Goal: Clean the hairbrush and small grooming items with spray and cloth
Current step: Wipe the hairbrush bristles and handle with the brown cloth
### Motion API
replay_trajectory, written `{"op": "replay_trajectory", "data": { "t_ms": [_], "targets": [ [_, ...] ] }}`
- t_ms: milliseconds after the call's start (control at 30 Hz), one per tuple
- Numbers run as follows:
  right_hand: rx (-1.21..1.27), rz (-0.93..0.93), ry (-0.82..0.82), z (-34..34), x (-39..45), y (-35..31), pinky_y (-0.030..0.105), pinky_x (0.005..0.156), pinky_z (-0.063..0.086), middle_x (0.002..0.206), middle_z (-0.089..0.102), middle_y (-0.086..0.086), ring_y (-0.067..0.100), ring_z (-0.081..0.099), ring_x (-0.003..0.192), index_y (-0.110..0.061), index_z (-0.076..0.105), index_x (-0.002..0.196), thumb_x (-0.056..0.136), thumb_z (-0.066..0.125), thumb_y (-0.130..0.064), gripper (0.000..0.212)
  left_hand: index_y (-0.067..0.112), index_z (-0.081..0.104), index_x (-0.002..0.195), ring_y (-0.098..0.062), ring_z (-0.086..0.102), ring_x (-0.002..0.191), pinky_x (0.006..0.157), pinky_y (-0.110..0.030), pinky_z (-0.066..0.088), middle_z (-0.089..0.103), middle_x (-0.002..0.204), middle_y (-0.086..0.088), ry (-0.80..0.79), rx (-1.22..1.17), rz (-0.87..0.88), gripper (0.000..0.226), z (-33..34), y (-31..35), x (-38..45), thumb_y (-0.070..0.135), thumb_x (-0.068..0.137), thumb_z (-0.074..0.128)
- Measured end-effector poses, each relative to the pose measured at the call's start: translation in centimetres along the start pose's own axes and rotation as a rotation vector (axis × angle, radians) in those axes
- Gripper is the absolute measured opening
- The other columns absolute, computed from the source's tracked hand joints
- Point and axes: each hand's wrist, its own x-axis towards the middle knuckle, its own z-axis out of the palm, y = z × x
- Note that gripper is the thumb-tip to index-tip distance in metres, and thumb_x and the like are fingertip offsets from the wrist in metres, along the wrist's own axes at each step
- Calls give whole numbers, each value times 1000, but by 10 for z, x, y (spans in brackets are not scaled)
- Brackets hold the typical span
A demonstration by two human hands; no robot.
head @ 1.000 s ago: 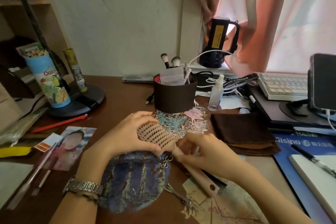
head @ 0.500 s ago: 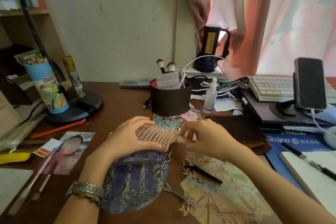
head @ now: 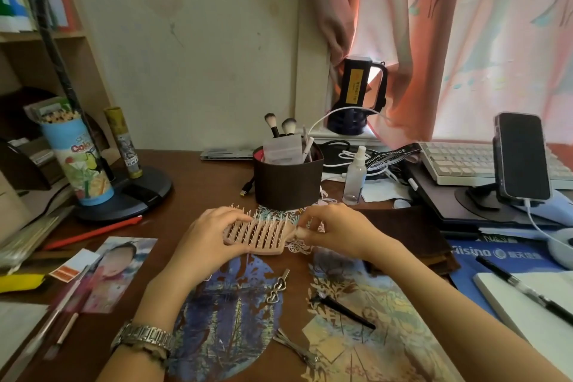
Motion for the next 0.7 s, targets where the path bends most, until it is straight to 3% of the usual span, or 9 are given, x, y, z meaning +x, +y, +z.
{"op": "replay_trajectory", "data": {
  "t_ms": [133,267,433,700],
  "targets": [
    [18,10,29,8,4,5,30,73,49,98,65,-9,8,52,89,-32,60,110,86,59,-49,29,37,60,118,-5,35,127,104,-30,28,49,134,16,28,5,1,41,0,-1,3,33,79,72],
    [50,2,29,11,4,8,26,70,44,98,62,-11,5,48,88,-33,60,110,87,57,-49,28,37,60,118,-5,34,128,105,-32,30,48,134,16,26,-1,-16,41,0,0,3,32,79,72],
    [76,-14,27,-6,-3,11,26,78,51,105,61,-13,4,56,94,-34,59,112,80,59,-58,41,37,60,118,-6,34,127,106,-34,31,48,134,16,13,-13,-21,42,-1,1,3,31,78,73],
    [115,100,90,-36,-50,51,29,82,50,98,60,-15,1,54,91,-36,60,102,82,68,-37,22,37,61,115,-7,35,127,106,-34,30,49,131,16,8,-33,-9,42,-3,1,3,30,76,75]
  ]
}}
